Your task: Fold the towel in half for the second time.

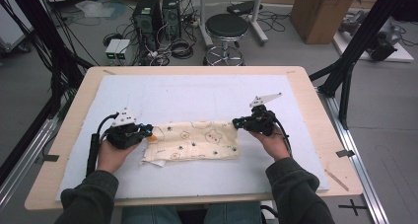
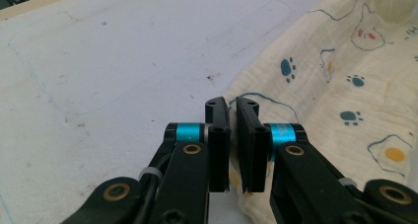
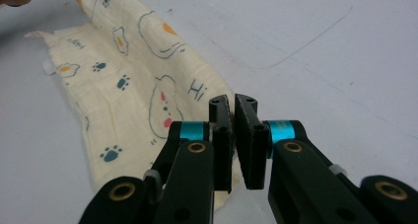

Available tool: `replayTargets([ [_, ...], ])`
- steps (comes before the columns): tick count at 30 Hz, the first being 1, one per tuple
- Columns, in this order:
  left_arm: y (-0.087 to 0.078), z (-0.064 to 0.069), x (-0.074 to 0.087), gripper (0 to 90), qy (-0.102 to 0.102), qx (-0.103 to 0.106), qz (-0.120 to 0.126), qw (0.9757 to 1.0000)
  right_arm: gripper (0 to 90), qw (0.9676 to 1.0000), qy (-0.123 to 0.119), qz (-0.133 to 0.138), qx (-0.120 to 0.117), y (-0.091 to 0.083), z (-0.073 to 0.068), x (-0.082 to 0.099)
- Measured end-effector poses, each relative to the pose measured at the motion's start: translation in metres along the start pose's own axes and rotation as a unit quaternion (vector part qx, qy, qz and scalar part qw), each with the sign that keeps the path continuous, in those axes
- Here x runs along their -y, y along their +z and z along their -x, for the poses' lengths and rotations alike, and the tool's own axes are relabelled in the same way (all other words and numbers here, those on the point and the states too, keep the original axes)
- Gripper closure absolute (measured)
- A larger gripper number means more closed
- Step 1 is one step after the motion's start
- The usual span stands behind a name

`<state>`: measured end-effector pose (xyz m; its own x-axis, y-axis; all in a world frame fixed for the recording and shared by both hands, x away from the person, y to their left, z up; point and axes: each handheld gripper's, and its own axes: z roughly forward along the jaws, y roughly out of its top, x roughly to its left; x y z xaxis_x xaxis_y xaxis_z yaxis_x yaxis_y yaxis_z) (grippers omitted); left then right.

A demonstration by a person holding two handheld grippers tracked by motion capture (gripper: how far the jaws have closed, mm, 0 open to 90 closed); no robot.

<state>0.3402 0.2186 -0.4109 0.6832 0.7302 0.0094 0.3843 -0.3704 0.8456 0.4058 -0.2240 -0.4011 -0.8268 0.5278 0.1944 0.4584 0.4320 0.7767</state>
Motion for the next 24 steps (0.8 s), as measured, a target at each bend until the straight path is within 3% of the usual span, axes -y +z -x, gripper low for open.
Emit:
replayTargets([
  [8, -0.003, 0.008, 0.009, 83.6, 0.006, 0.004, -0.009, 0.9999, 85.8, 0.9998, -0.011, -0.011, -0.011, -0.003, -0.007, 0.009],
  [17, -0.007, 0.016, 0.011, 83.5, 0.030, 0.004, -0.023, 0.9993, 85.8, 0.9996, -0.018, -0.003, -0.021, -0.010, -0.015, 0.014],
  [24, -0.013, 0.028, 0.014, 83.0, 0.061, -0.006, -0.024, 0.9978, 85.8, 0.9992, -0.023, 0.003, -0.034, -0.014, -0.029, 0.025],
])
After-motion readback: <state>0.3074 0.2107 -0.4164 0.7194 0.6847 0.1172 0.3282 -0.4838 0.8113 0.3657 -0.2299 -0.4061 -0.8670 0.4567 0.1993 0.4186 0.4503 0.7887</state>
